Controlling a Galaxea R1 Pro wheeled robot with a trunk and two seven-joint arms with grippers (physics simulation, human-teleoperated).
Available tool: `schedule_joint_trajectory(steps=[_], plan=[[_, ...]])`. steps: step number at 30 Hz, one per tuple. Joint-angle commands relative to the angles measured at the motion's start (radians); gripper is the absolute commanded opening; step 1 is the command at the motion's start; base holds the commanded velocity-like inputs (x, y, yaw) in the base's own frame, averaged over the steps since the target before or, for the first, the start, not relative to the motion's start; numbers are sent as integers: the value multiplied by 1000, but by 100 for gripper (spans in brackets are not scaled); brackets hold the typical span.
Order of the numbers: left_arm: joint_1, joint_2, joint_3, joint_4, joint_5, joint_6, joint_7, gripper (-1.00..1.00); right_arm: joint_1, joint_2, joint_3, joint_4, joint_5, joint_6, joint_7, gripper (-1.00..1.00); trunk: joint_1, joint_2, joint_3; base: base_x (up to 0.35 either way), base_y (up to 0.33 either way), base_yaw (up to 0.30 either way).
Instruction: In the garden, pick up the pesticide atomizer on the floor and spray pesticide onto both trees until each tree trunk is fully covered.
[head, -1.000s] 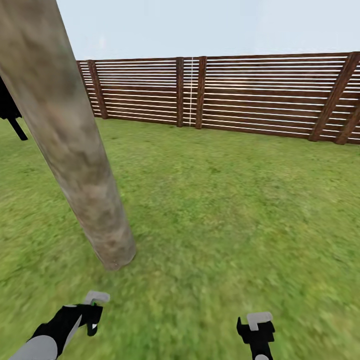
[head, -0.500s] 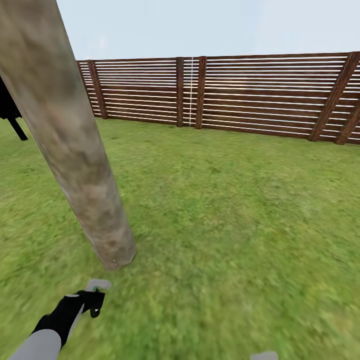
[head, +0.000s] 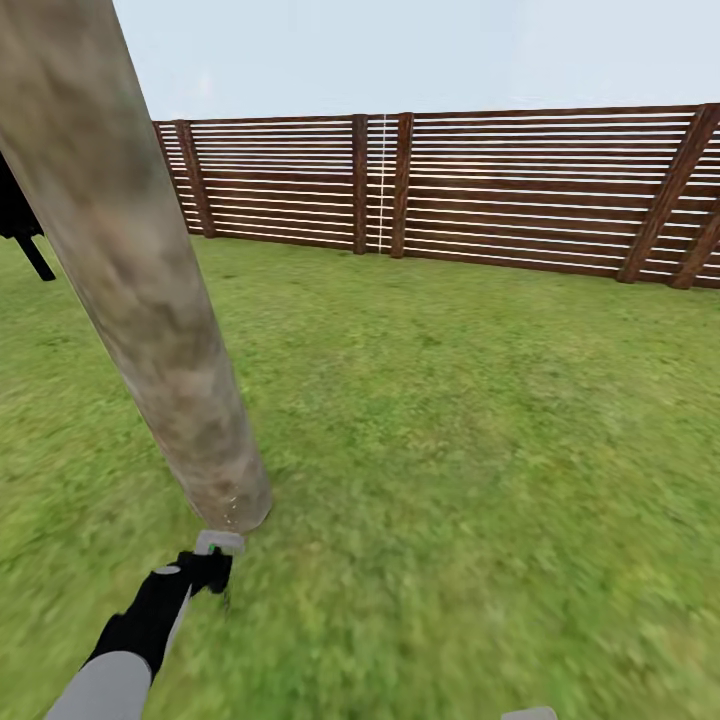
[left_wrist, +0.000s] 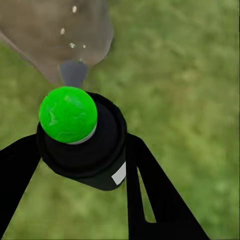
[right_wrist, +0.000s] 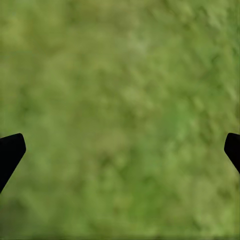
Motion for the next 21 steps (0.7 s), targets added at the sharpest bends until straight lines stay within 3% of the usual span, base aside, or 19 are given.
schedule_joint_trajectory(steps=[1, 3, 5, 6, 7, 9, 12, 21], plan=[[1, 4, 9, -40, -7, 13, -13, -100, 0, 0, -8, 0, 11, -1, -4, 100, 0, 0, -1, 0, 0, 0], [30, 8, 7, -130, 0, 25, -20, -100, 0, 0, -8, 0, 11, -2, -4, 100, 0, 0, -1, 0, 0, 0], [119, -1, 0, -291, 4, 35, -35, -100, 0, 0, -8, 0, 11, -2, -4, 100, 0, 0, -1, 0, 0, 0], [157, -2, -1, -387, 6, 116, -118, -100, 0, 0, -8, 1, 11, -1, -4, 100, 0, 0, -1, 0, 0, 0], [170, 5, 4, -414, 5, 210, -216, -100, 0, 0, -8, 1, 11, -2, -4, 100, 0, 0, -1, 0, 0, 0], [174, 17, 9, -408, -1, 248, -265, -100, 0, 0, -8, 0, 11, -2, -4, 100, 0, 0, -1, 0, 0, 0], [176, 39, 5, -394, -4, 262, -281, -100, 0, 0, -8, 0, 11, -1, -4, 100, 0, 0, -1, 0, 0, 0], [169, 43, -3, -391, -7, 278, -281, -100, 0, 0, -8, 0, 11, -1, -4, 100, 0, 0, -1, -91, 0, 0]])
